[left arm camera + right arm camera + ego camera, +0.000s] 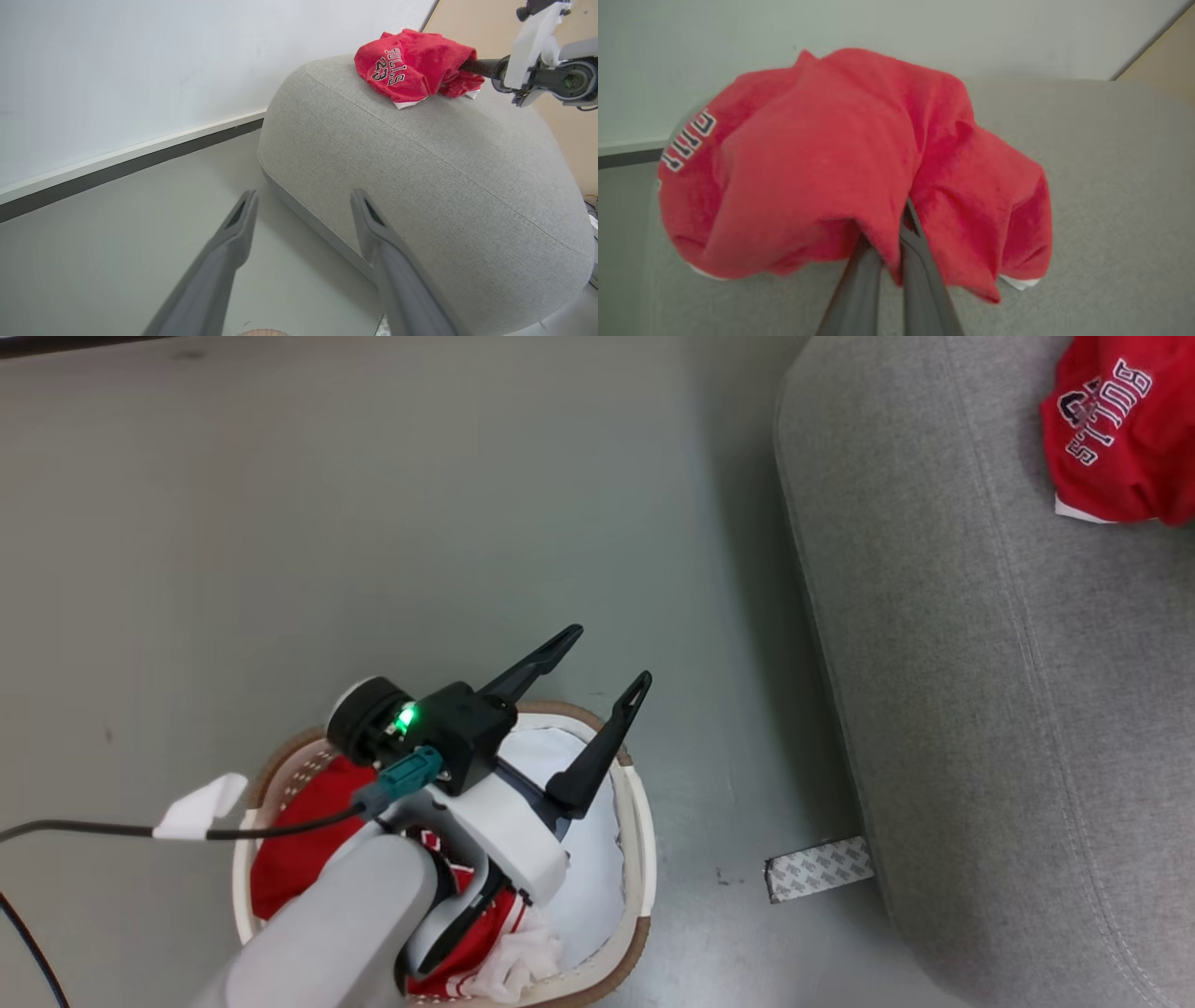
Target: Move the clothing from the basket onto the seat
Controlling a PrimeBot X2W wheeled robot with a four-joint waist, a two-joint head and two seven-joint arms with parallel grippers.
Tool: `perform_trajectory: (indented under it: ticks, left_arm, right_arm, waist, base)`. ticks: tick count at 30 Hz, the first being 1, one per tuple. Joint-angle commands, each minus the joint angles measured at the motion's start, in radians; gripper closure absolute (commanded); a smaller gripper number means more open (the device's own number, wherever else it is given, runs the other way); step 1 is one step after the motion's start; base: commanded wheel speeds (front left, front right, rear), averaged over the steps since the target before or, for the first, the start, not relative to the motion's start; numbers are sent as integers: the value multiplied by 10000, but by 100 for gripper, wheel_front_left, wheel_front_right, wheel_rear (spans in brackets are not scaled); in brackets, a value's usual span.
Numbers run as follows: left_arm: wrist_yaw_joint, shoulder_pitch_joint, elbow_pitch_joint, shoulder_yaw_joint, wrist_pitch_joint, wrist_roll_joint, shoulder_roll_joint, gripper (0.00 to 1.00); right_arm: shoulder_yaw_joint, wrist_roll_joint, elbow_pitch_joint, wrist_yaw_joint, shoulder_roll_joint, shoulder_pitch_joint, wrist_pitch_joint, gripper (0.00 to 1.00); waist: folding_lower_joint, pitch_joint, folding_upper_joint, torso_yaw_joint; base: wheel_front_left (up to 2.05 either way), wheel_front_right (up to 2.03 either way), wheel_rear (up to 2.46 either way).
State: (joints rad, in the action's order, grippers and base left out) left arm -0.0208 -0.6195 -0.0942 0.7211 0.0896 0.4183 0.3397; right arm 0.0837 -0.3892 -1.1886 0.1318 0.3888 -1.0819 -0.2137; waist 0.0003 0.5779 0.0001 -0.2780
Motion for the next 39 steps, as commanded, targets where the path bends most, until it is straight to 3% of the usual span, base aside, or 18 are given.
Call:
perform_trajectory:
  ticks: [1,2,5,6,7,16,28,34,39]
  left_arm:
    - [23,107,-45,-26,64,90,86,0]
    - [41,124,-63,-37,80,106,94,0]
    - [93,208,-126,-73,129,149,98,0]
    - [90,246,-159,-80,155,190,92,0]
    - [104,281,-181,-75,182,229,78,0]
    - [180,830,-713,-104,606,650,-109,0]
    - [759,2170,-1268,-889,1387,1415,91,0]
    - [1277,2830,-1120,-1758,1609,1829,332,0]
    - [1658,3606,-1051,-2703,1745,2102,397,0]
  right_arm:
    - [89,165,-297,-21,-14,-21,214,100]
    - [152,161,-455,-21,-47,-2,430,100]
    - [331,186,-680,-21,-141,73,789,56]
    - [431,260,-708,-21,-159,101,773,9]
    - [512,268,-735,-21,-181,128,818,0]
    - [2026,84,-395,-21,-300,931,1886,0]
    - [4170,-1870,3149,-21,781,2235,1352,0]
    - [4108,-2647,5155,-21,944,3245,481,0]
    - [3401,-2442,6260,-21,753,4785,-180,0]
  waist:
    - [-3,-63,-1,58]
    - [-3,-120,-1,54]
    - [-3,-332,-1,-7]
    - [-3,-436,-1,-56]
    - [-3,-535,-1,-99]
    - [-3,-2205,-1,-335]
    - [-3,-5011,-1,145]
    - [-3,-5613,-1,787]
    - [-3,-5914,-1,1451]
  base:
    - [0,0,0]
    - [0,0,0]
    - [0,0,0]
    - [0,0,0]
    - [0,0,0]
    - [0,0,0]
    - [0,0,0]
    - [0,0,0]
    - [0,0,0]
